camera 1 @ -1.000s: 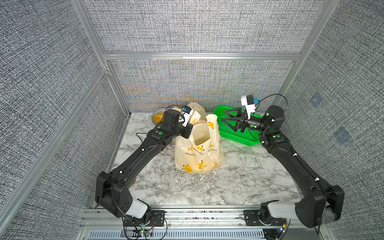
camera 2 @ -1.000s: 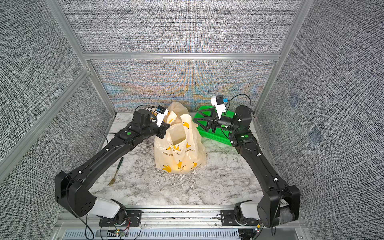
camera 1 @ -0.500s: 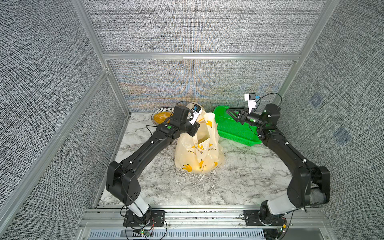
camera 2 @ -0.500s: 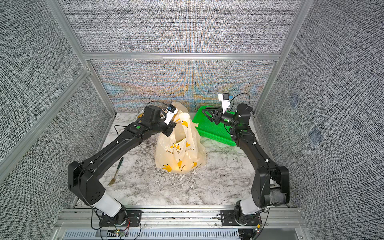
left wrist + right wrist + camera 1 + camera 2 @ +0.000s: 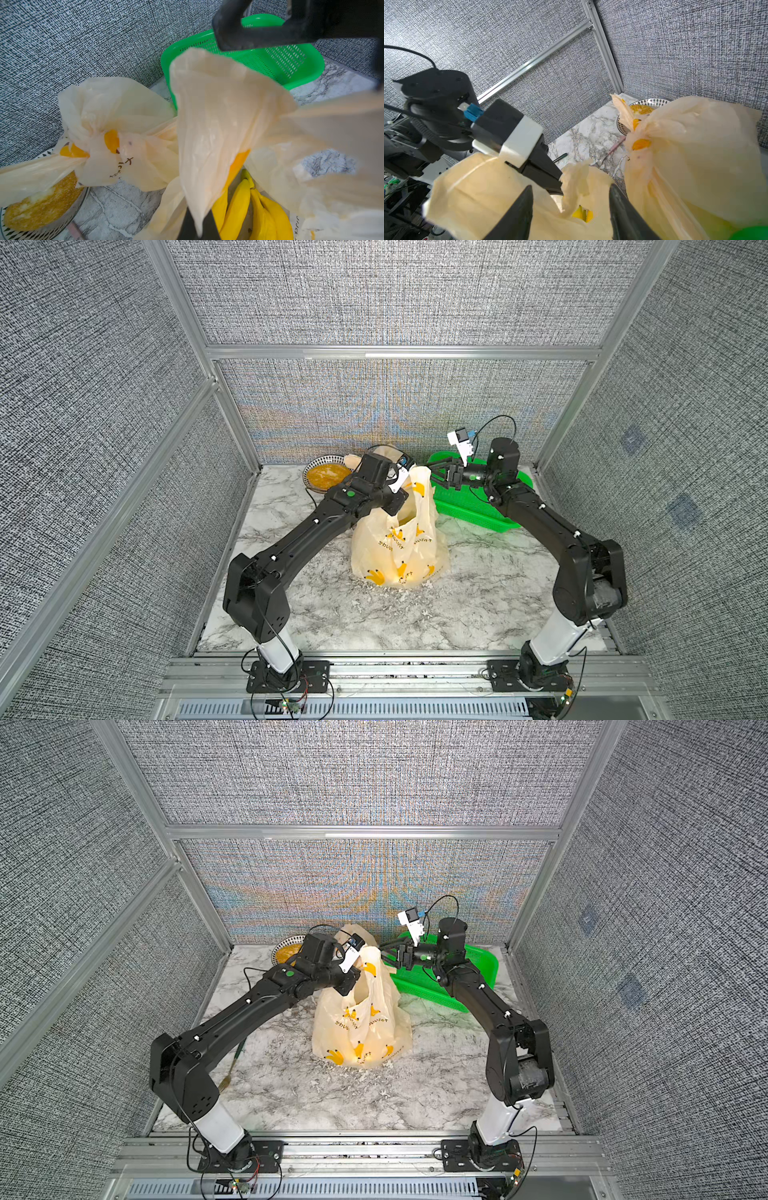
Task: Place the banana into a plastic bag & tie a knot
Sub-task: Cross the plastic bag at the center of the board.
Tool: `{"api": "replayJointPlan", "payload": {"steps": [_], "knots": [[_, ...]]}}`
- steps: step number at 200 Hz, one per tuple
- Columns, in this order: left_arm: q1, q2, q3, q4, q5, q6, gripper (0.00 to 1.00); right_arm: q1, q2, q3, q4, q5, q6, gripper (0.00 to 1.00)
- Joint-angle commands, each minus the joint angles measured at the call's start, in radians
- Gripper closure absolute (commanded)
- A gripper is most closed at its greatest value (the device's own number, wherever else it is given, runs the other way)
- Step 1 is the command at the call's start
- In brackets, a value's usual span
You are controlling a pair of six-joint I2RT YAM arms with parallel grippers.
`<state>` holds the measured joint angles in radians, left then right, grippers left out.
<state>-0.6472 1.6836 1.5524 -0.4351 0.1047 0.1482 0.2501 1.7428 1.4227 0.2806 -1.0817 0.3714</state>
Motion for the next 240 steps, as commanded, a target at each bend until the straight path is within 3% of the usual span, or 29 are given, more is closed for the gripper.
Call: {"api": "replayJointPlan", "payload": {"steps": [1,17,39,58,65,73,84,108,119,138,162,211,223,240], "knots": [[-0.002,-0.009,-0.003,0.022,0.005,0.008,1.00,0.023,0.015,0.033,-0.083,-0.020,-0.074,0.43],[-0.002,-0.013,-0.008,0.030,0.014,0.007,1.00,0.037,0.032,0.055,-0.130,-0.017,-0.106,0.54],[-0.002,-0.017,-0.011,0.032,0.026,0.007,1.00,0.048,0.039,0.061,-0.156,-0.023,-0.129,1.00],[-0.002,-0.026,-0.017,0.025,0.043,0.005,0.99,0.049,0.028,0.049,-0.136,-0.009,-0.119,1.00],[-0.002,-0.032,-0.020,0.016,0.053,0.004,0.86,0.048,0.022,0.046,-0.130,0.001,-0.119,1.00],[-0.002,-0.048,-0.028,0.002,0.075,0.007,0.57,0.046,0.016,0.042,-0.121,0.009,-0.114,1.00],[-0.002,-0.085,-0.061,-0.004,0.099,0.014,0.41,0.045,0.014,0.041,-0.112,0.015,-0.110,1.00],[0.000,-0.208,-0.163,-0.015,0.092,0.036,0.17,0.043,0.006,0.028,-0.084,0.022,-0.108,1.00],[0.003,-0.276,-0.213,-0.004,0.080,0.041,0.11,0.043,-0.003,0.016,-0.065,0.021,-0.105,1.00],[0.013,-0.369,-0.274,0.066,0.175,0.013,0.01,0.044,-0.011,-0.001,-0.033,0.016,-0.097,1.00],[0.015,-0.352,-0.182,0.050,0.355,-0.012,0.01,0.045,-0.004,0.001,-0.019,0.011,-0.081,1.00],[0.025,-0.152,0.064,-0.070,0.433,-0.007,0.04,0.056,-0.027,-0.023,0.007,0.004,-0.078,1.00],[0.033,-0.105,0.120,-0.087,0.474,-0.020,0.20,0.057,-0.032,-0.031,0.015,-0.002,-0.080,1.00],[0.046,-0.048,0.190,-0.118,0.516,-0.034,0.76,0.059,-0.036,-0.044,0.020,-0.004,-0.081,1.00]]}}
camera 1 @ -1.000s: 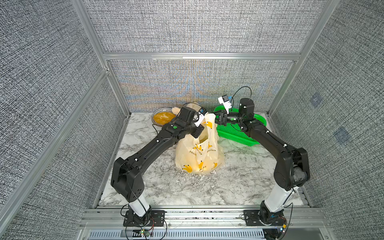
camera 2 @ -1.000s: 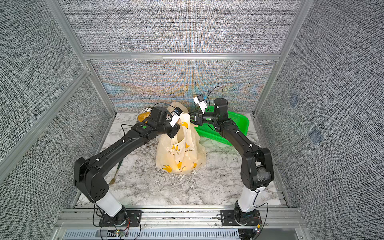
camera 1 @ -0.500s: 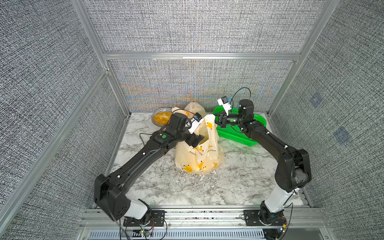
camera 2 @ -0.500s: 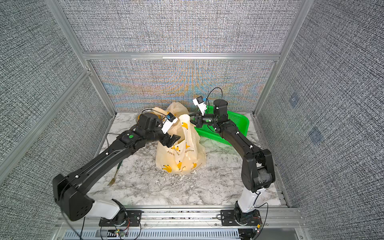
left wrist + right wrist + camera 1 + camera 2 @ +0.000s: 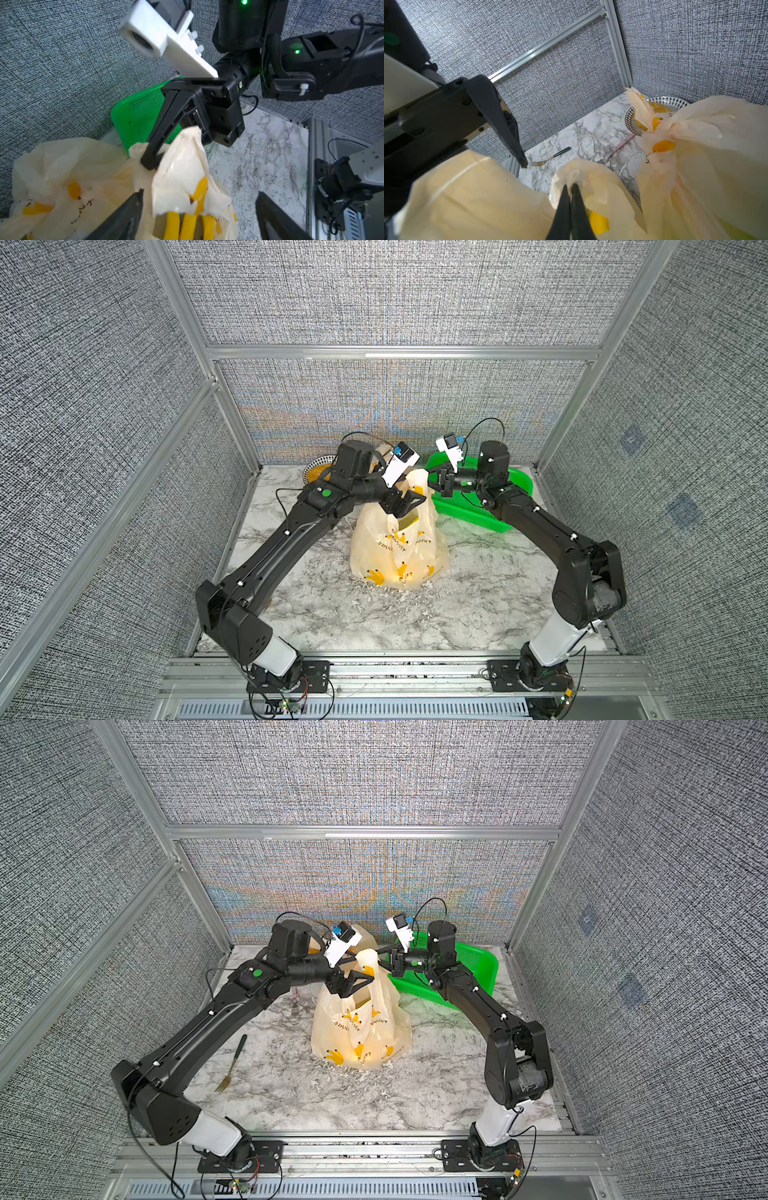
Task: Place the banana into a plastic bag & tie a knot
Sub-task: Cross the plastic bag at the center of the board.
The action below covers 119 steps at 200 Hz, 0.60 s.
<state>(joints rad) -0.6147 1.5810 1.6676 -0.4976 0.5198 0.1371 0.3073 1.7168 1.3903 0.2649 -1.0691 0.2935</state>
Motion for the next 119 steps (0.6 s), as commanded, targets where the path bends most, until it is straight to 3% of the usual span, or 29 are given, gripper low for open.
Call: {"api": "replayJointPlan", "payload": {"steps": [1,9,12,31,71,119], "knots": [[0.014,0.056,0.078,-0.057,0.101,-0.023,0.79,0.001,-0.010,-0.011,0.037,-0.017,-0.003,1.00],[0.023,0.072,0.099,-0.073,0.100,-0.030,0.98,0.002,-0.014,-0.021,0.045,-0.024,-0.005,1.00],[0.027,0.076,0.106,-0.079,0.101,-0.032,1.00,0.002,-0.018,-0.025,0.048,-0.025,-0.005,1.00],[0.063,0.062,0.099,-0.087,0.131,-0.023,1.00,-0.002,-0.047,-0.071,0.090,-0.025,-0.006,1.00],[0.108,-0.040,-0.090,0.100,0.091,-0.114,1.00,-0.008,-0.080,-0.141,0.186,-0.062,0.024,1.00],[0.125,-0.040,-0.100,0.111,0.088,-0.133,1.00,0.016,-0.099,-0.203,0.280,-0.105,0.047,1.00]]}}
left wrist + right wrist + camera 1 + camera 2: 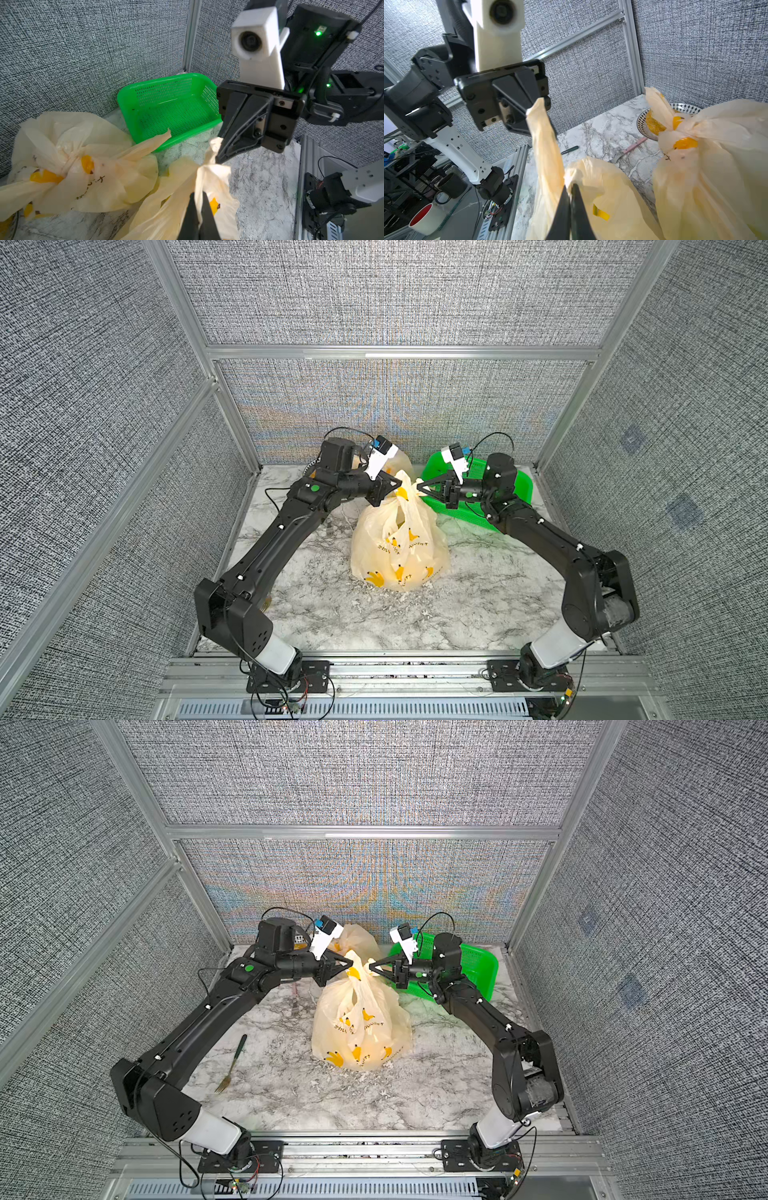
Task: Place the banana into a plastic bag & tie a knot
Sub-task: Cross the plastic bag at the center of the board.
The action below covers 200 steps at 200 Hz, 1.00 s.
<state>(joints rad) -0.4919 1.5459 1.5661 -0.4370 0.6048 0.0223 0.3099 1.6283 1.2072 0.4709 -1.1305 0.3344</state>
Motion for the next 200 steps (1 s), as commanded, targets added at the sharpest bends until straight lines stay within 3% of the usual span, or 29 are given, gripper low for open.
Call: {"api": "replayJointPlan", "payload": {"steps": [1,30,44,62,105,149,167,175,188,200], "knots": [[0.002,-0.005,0.002,0.050,0.004,-0.018,1.00,0.014,-0.010,-0.022,0.075,-0.043,0.006,1.00],[0.003,-0.002,0.003,0.056,0.008,-0.022,1.00,0.026,-0.017,-0.042,0.093,-0.057,-0.004,0.99],[0.005,-0.003,0.000,0.060,0.006,-0.022,1.00,0.030,-0.015,-0.040,0.080,-0.057,-0.014,0.88],[0.007,-0.004,-0.003,0.063,0.007,-0.023,1.00,0.031,-0.015,-0.038,0.067,-0.055,-0.024,0.86],[0.010,-0.002,-0.007,0.070,0.011,-0.028,1.00,0.034,-0.002,-0.022,0.045,-0.055,-0.038,0.70],[0.011,-0.002,-0.009,0.076,0.014,-0.031,1.00,0.059,0.025,0.021,-0.080,-0.012,-0.131,0.65],[0.013,-0.004,-0.011,0.076,0.012,-0.032,1.00,0.067,0.030,0.029,-0.099,0.000,-0.145,0.68],[0.014,-0.003,-0.011,0.076,0.011,-0.033,1.00,0.068,0.031,0.030,-0.101,0.007,-0.149,0.76],[0.019,-0.006,-0.015,0.074,0.011,-0.033,1.00,0.069,0.027,0.031,-0.101,0.027,-0.146,1.00],[0.024,-0.014,-0.025,0.072,0.000,-0.033,0.97,0.068,0.021,0.031,-0.104,0.036,-0.146,1.00]]}}
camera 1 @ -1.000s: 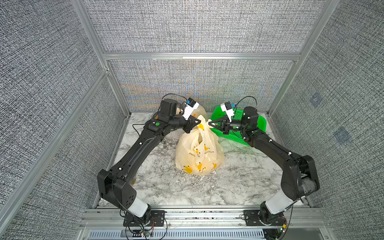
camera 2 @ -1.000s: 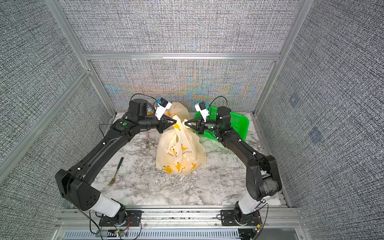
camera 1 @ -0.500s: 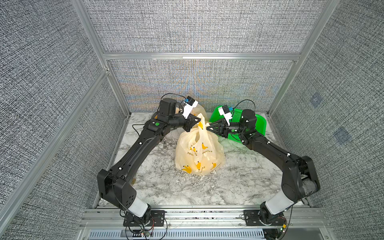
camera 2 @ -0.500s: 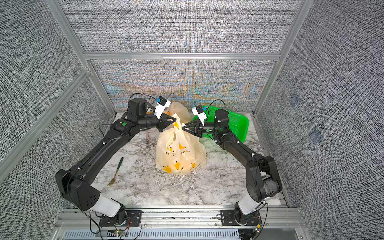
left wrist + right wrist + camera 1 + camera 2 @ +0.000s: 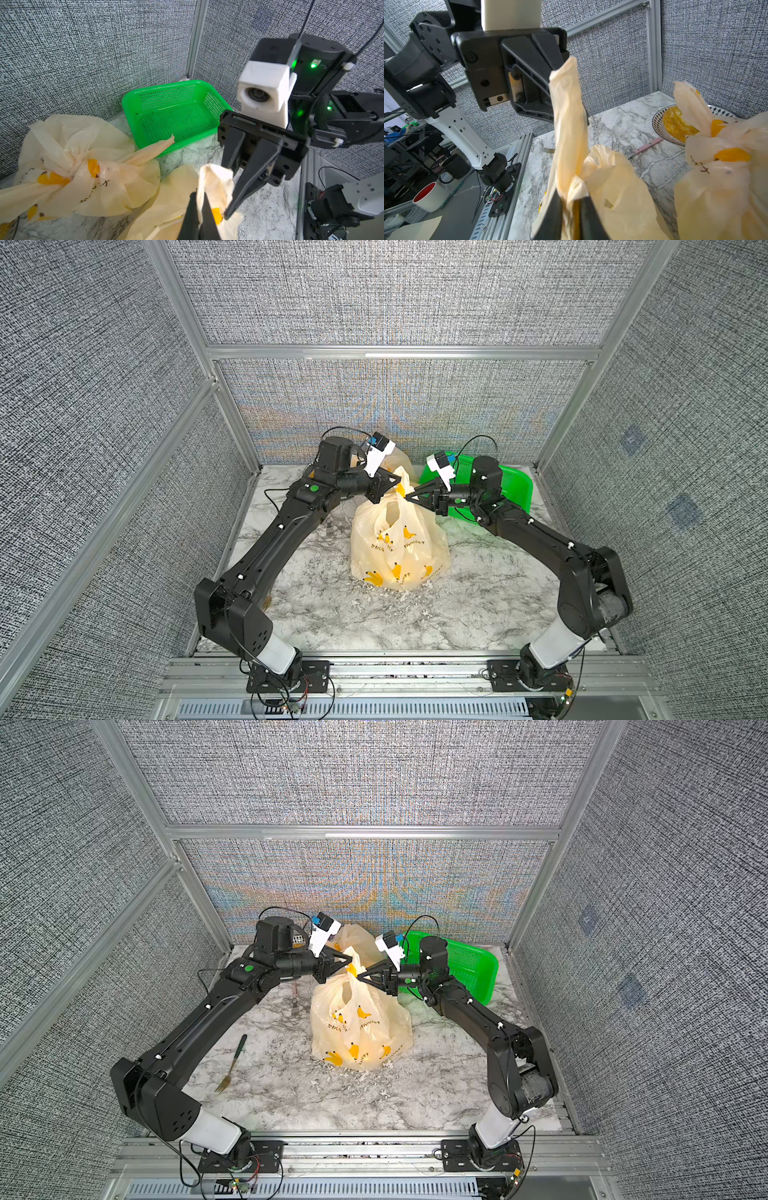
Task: Place the banana into a plastic bag & tie a knot
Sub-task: Cross the plastic bag at the center of the board.
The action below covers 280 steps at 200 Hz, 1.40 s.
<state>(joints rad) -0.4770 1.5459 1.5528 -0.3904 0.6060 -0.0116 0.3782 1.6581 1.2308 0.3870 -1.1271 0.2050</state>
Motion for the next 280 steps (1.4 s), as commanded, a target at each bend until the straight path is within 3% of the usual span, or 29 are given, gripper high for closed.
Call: {"api": "replayJointPlan", "payload": {"steps": [1,7,19,24,31,60,76,107,133,142,158,169,200,232,238,252,260,268,280], "knots": [[0.009,-0.015,-0.012,0.025,-0.002,0.001,0.96,-0.001,-0.009,0.007,-0.020,0.033,-0.015,1.00],[0.012,-0.023,-0.020,0.018,-0.003,0.006,0.79,0.001,-0.012,0.009,-0.020,0.034,-0.014,1.00],[0.020,-0.050,-0.048,0.005,0.001,0.033,0.29,-0.001,-0.018,0.008,-0.018,0.033,-0.008,1.00],[0.023,-0.062,-0.073,0.012,0.013,0.039,0.17,-0.001,-0.022,0.009,-0.017,0.032,-0.008,1.00],[0.025,-0.079,-0.107,0.022,0.027,0.049,0.09,-0.001,-0.028,0.009,-0.017,0.030,-0.006,1.00],[0.035,-0.100,-0.186,0.012,0.119,0.128,0.01,-0.001,-0.029,0.024,-0.042,0.019,-0.014,1.00],[0.040,-0.076,-0.209,0.076,0.219,0.102,0.00,0.002,-0.018,0.038,-0.065,0.010,-0.025,1.00],[0.044,0.025,-0.109,0.004,0.300,0.155,0.01,0.016,-0.011,0.054,-0.106,-0.001,-0.050,1.00],[0.053,0.120,-0.014,-0.034,0.377,0.146,0.13,0.020,-0.010,0.054,-0.128,-0.016,-0.062,1.00],[0.059,0.150,0.016,-0.048,0.415,0.136,0.27,0.019,-0.010,0.054,-0.139,-0.014,-0.070,1.00],[0.073,0.186,0.058,-0.101,0.461,0.144,0.66,0.019,-0.014,0.051,-0.154,-0.011,-0.081,1.00],[0.075,0.184,0.051,-0.115,0.460,0.153,0.80,0.017,-0.016,0.049,-0.154,-0.011,-0.082,1.00],[0.080,0.120,-0.031,-0.068,0.441,0.136,1.00,0.007,-0.014,0.047,-0.157,-0.008,-0.084,1.00],[0.082,0.074,-0.065,-0.036,0.402,0.111,1.00,0.005,-0.013,0.041,-0.132,-0.038,-0.069,1.00],[0.081,0.069,-0.070,-0.030,0.404,0.107,1.00,0.005,-0.013,0.039,-0.126,-0.050,-0.066,0.91],[0.081,0.057,-0.085,-0.001,0.410,0.092,1.00,0.004,-0.011,0.034,-0.112,-0.082,-0.065,0.53],[0.081,0.050,-0.096,0.015,0.412,0.082,1.00,0.005,-0.012,0.028,-0.099,-0.083,-0.062,0.36],[0.081,0.047,-0.101,0.022,0.417,0.078,1.00,0.005,-0.011,0.026,-0.087,-0.089,-0.058,0.28],[0.081,0.042,-0.108,0.036,0.421,0.069,1.00,0.008,-0.003,0.033,-0.081,-0.103,-0.052,0.25]]}}
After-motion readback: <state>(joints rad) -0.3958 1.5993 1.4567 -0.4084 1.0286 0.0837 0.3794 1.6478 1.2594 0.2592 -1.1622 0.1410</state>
